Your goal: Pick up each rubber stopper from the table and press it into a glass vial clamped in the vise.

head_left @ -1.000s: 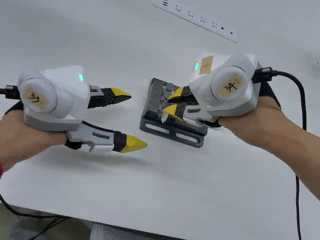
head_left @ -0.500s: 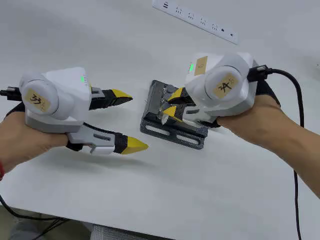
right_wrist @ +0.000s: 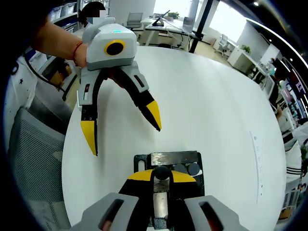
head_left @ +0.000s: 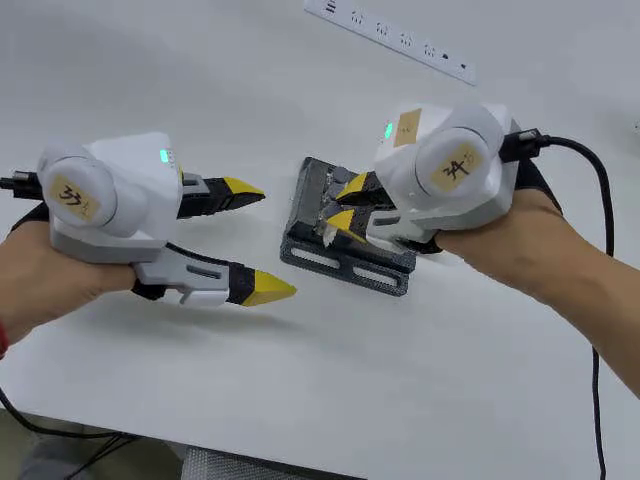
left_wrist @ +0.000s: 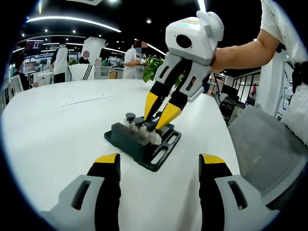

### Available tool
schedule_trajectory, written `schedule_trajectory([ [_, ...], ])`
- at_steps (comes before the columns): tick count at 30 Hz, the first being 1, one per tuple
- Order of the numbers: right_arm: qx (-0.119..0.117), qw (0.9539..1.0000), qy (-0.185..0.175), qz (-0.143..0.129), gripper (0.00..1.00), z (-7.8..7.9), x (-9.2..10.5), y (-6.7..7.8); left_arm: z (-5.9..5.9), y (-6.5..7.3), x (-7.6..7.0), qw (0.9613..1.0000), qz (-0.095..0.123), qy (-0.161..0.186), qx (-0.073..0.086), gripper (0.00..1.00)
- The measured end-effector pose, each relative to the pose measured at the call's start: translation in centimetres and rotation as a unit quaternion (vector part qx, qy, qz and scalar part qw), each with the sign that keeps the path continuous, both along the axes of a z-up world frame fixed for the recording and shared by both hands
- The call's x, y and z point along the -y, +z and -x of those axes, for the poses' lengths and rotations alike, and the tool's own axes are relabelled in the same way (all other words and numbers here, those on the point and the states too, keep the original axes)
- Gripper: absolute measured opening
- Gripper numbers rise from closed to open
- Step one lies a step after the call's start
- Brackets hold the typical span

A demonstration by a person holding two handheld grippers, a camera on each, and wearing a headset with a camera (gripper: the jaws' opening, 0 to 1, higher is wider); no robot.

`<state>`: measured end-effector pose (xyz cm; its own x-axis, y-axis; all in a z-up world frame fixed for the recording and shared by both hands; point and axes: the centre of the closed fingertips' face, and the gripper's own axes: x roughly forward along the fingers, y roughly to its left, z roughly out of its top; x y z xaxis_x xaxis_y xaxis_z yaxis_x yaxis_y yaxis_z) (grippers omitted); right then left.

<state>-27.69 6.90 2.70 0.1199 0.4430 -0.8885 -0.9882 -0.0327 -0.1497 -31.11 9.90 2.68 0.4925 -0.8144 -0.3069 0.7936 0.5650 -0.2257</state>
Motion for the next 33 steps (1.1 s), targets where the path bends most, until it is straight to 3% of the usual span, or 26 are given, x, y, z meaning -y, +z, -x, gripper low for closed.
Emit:
schedule_trajectory([
  [5, -0.004, 1.0, -0.004, -0.003, 0.1, 0.1, 0.1, 0.0, 0.0, -0.1, -0.1, 1.0, 0.0, 0.0, 0.0, 0.65],
  [9, -0.012, 0.9997, -0.012, -0.015, 0.11, 0.2, 0.2, 0.8, -0.1, -0.2, -0.2, 1.0, -0.001, 0.0, 0.0, 0.65],
  [16, -0.032, 0.998, -0.036, -0.042, 0.05, -0.6, 0.6, 2.2, -0.1, -0.2, -0.3, 1.0, 0.0, 0.001, 0.001, 0.64],
  [22, -0.065, 0.9957, -0.042, -0.051, 0.0, -0.3, 0.4, 2.0, 0.0, -0.1, -0.4, 1.0, 0.0, 0.001, 0.002, 0.64],
  [33, -0.069, 0.9966, -0.028, -0.035, 0.0, 0.1, 0.1, 1.1, 0.2, -0.3, -0.5, 1.0, -0.005, -0.001, 0.002, 0.66],
])
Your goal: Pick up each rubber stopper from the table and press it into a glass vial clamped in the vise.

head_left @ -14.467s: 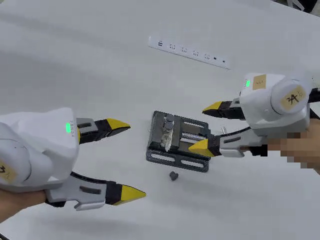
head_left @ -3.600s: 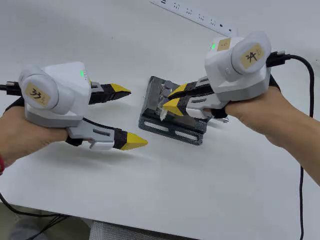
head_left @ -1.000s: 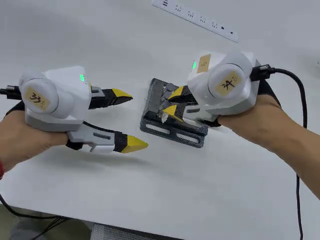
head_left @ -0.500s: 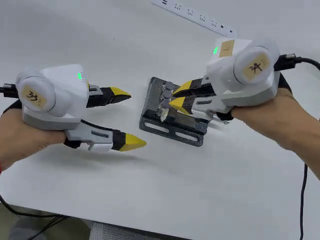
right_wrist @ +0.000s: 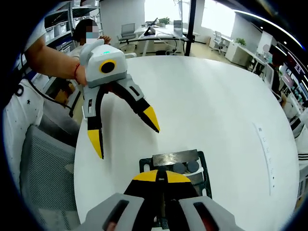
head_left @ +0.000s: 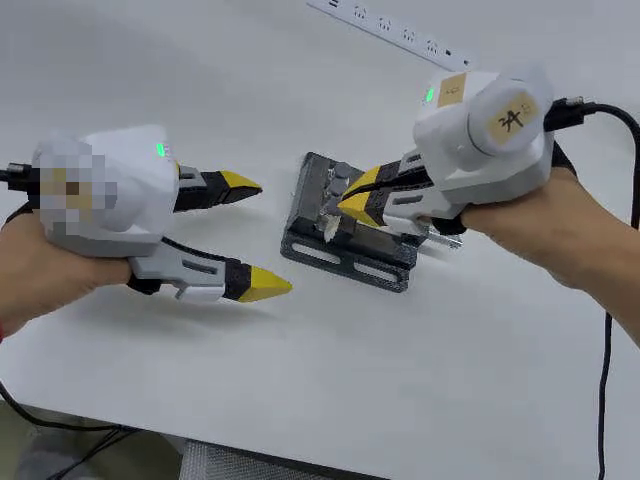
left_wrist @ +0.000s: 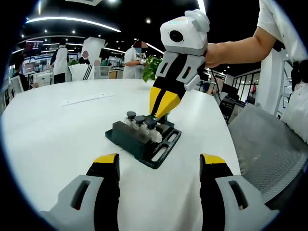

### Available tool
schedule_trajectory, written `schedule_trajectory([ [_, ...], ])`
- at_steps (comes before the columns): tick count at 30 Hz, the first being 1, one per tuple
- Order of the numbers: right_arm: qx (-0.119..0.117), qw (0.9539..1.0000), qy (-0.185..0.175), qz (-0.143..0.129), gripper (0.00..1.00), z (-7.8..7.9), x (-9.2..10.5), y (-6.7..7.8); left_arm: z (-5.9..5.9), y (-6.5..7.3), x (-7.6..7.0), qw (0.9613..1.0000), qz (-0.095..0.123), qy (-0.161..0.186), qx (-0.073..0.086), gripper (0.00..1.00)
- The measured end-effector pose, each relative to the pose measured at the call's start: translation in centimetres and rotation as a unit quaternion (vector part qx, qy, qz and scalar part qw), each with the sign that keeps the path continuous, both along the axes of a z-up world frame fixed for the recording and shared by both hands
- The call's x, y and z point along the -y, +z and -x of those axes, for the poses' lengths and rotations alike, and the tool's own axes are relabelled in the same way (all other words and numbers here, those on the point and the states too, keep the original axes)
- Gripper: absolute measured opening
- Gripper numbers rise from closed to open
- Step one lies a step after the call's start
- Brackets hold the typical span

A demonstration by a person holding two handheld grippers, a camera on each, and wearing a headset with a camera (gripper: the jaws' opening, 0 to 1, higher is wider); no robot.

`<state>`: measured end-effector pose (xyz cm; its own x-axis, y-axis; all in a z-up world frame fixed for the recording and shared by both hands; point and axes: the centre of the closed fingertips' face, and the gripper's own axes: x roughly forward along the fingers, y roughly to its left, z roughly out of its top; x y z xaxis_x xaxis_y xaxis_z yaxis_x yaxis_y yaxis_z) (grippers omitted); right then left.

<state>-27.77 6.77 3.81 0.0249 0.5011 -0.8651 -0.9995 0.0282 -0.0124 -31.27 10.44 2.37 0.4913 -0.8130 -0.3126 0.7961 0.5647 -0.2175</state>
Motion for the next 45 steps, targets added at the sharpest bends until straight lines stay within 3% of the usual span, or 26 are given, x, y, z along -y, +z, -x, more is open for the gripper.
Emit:
schedule_trajectory([
  [19, -0.003, 0.9999, 0.007, 0.011, 0.0, -0.13, 0.0, -0.77, 0.16, -0.24, -0.02, 1.0, -0.003, -0.005, 0.0, 0.66],
  [29, 0.003, 0.9992, 0.022, 0.033, 0.0, -0.12, -0.04, -0.87, 0.06, -0.18, 0.11, 1.0, 0.0, -0.004, 0.002, 0.66],
  [45, -0.006, 0.9981, 0.03, 0.053, 0.0, -0.04, -0.02, -0.89, -0.12, -0.09, 0.16, 1.0, 0.005, 0.001, 0.004, 0.65],
])
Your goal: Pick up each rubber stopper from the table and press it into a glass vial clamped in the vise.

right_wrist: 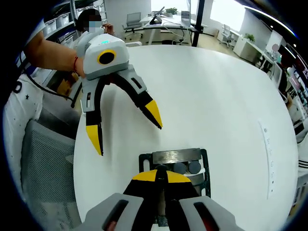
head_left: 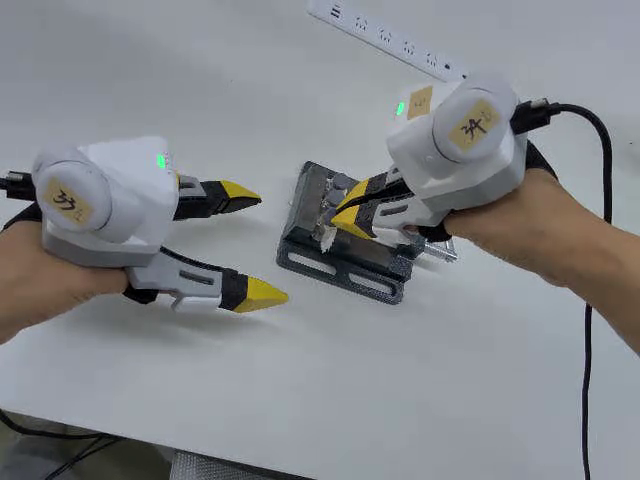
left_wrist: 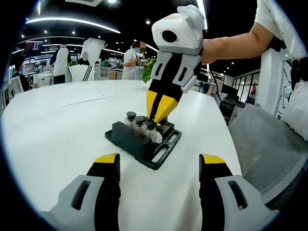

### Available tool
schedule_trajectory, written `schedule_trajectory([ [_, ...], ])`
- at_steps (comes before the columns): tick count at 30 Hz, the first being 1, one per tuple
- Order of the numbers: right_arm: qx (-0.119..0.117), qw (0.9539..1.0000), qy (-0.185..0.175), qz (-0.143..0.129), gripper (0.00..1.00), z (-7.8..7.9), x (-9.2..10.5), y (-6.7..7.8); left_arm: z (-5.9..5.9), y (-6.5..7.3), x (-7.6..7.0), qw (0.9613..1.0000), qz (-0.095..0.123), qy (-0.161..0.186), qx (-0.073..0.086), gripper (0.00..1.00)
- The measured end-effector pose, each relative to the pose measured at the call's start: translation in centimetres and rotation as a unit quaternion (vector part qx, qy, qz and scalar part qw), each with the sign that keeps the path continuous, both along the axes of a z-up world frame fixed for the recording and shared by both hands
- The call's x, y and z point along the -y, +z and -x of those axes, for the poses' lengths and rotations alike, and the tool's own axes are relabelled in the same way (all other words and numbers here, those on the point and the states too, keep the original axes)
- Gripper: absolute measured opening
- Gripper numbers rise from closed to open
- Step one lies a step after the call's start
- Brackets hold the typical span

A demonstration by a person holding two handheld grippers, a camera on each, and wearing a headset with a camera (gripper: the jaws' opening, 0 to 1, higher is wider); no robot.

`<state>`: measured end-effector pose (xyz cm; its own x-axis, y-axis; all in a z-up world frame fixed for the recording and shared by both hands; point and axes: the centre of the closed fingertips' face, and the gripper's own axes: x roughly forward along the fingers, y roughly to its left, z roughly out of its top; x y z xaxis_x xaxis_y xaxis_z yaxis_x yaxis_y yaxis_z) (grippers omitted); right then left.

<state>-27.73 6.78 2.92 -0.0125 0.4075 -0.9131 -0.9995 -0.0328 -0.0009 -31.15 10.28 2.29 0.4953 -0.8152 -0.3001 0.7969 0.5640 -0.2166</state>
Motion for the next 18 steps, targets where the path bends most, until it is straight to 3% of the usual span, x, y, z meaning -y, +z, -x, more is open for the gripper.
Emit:
schedule_trajectory([
  [18, -0.022, 0.9996, 0.005, 0.019, 0.0, -0.09, 0.06, -0.12, -0.14, 0.19, 0.27, 1.0, 0.003, 0.001, 0.002, 0.65],
])
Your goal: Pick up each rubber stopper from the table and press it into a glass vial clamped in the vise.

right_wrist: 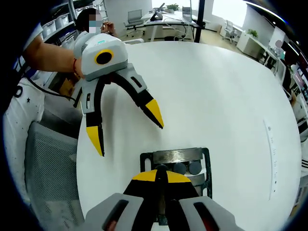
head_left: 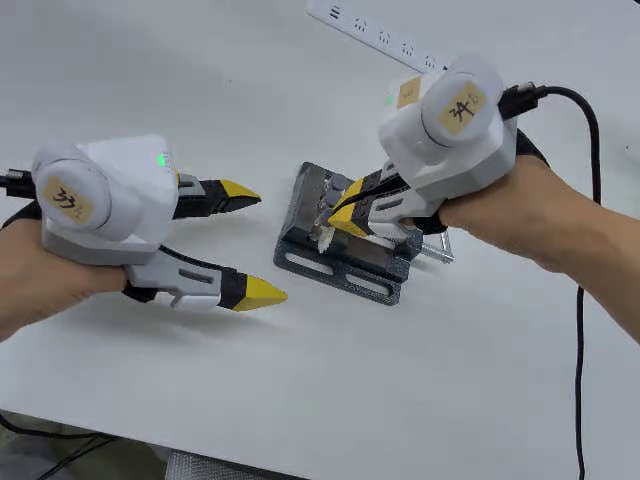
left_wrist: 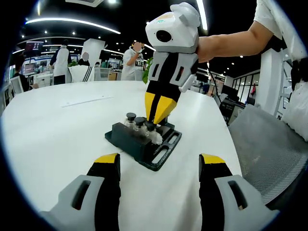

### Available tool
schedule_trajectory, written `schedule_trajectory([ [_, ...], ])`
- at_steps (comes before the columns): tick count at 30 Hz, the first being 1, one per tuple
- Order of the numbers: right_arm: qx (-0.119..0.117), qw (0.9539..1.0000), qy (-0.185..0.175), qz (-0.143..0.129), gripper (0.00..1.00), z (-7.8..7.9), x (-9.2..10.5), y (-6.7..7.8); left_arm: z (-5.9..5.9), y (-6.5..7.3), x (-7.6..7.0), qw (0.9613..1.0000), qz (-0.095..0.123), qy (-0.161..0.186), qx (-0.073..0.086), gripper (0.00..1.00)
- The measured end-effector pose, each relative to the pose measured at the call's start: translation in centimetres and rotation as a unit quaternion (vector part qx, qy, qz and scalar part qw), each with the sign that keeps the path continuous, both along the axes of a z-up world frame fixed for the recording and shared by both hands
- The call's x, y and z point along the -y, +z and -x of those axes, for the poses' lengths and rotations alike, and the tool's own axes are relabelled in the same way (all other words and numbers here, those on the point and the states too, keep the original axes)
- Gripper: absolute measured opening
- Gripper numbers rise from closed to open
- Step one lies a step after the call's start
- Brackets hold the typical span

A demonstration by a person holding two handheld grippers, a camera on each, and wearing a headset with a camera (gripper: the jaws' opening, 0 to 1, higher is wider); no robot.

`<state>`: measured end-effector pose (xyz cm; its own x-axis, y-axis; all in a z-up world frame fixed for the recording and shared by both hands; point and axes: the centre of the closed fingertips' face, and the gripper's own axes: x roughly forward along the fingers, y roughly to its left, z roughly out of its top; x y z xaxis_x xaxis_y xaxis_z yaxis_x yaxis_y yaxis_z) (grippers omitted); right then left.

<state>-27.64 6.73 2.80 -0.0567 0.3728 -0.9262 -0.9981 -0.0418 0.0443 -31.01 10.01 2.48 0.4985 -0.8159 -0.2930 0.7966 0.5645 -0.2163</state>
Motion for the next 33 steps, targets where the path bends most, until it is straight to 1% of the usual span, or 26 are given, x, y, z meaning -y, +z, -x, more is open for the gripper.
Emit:
schedule_trajectory([
  [8, 0.0, 1.0, 0.005, 0.008, 0.0, 0.05, -0.03, -0.05, 0.08, -0.1, -0.03, 1.0, 0.0, 0.0, 0.0, 0.65],
  [15, -0.01, 0.9999, -0.003, 0.013, 0.0, 0.0, 0.0, -0.09, 0.07, -0.07, -0.11, 1.0, 0.002, 0.0, 0.001, 0.65],
  [33, -0.015, 0.9993, 0.012, 0.033, 0.0, 0.0, -0.22, -0.17, 0.05, 0.04, -0.04, 1.0, 0.003, 0.0, 0.003, 0.64],
])
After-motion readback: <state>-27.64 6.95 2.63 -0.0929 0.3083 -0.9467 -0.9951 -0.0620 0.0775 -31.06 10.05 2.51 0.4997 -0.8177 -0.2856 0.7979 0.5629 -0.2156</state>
